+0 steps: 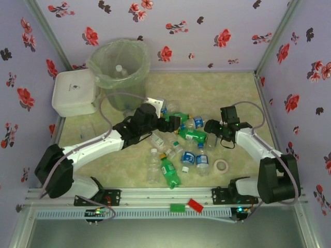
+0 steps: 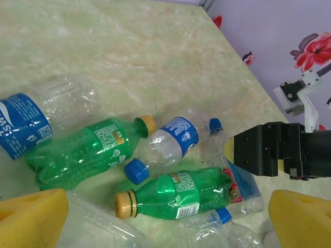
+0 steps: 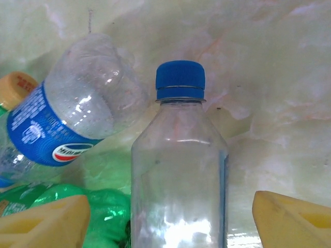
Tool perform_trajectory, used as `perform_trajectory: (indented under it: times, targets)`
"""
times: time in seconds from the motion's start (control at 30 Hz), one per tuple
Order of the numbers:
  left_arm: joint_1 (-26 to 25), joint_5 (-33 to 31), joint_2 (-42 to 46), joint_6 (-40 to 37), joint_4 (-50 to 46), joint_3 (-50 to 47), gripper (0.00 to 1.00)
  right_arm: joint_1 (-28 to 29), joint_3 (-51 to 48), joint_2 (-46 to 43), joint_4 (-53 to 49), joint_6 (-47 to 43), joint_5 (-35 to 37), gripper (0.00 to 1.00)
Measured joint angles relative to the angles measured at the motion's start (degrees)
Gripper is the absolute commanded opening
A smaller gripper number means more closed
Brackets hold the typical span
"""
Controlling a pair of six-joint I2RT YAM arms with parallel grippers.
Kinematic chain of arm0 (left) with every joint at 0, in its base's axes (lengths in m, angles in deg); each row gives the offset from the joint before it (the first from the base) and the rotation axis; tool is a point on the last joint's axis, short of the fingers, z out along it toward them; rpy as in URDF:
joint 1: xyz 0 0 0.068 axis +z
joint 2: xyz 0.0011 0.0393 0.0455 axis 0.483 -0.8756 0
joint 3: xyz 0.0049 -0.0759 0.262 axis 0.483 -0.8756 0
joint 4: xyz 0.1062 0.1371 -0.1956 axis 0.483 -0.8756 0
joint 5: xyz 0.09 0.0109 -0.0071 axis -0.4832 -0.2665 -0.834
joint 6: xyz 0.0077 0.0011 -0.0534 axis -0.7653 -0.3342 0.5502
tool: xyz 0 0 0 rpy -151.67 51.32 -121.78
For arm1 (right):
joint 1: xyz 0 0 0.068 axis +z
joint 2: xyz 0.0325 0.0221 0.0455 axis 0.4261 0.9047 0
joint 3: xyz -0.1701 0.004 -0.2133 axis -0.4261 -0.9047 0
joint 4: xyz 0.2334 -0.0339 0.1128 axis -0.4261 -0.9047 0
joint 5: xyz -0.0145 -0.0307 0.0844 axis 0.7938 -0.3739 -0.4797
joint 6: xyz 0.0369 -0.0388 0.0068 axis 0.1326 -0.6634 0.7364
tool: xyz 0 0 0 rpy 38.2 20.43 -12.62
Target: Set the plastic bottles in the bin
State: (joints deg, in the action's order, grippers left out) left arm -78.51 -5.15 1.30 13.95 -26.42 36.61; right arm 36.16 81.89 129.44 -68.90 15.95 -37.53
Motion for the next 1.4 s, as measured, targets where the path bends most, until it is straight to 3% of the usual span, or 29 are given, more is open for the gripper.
perform_trajectory:
  times: [0.4, 0.67, 0.83, 1.1, 1.4]
  targets:
    - [0.00, 1.01, -3.10, 2.40, 0.92, 0.00, 1.00, -2.10, -5.03, 2.49, 5.16, 2.19, 0.07, 0.71]
    - [0.00, 1.01, -3.13, 2.58, 0.90, 0.00, 1.00, -3.08, -6.05, 3.87, 7.61, 3.54, 0.02, 0.56]
    - [0.02, 1.01, -3.15, 2.60, 0.87, 0.00, 1.00, -3.08, -6.08, 3.13, 8.11, 3.61, -0.11, 0.53]
    - [0.02, 2.43, -3.15, 2.54, 1.79, 0.00, 1.00, -3.08, -6.08, -6.49, 6.78, 4.17, -2.75, 0.49]
    - [-0.87, 11.06, -4.70, 2.49, 11.08, -0.02, 1.00, 1.22, -5.81, -17.51, 15.19, 13.97, -11.78, 0.49]
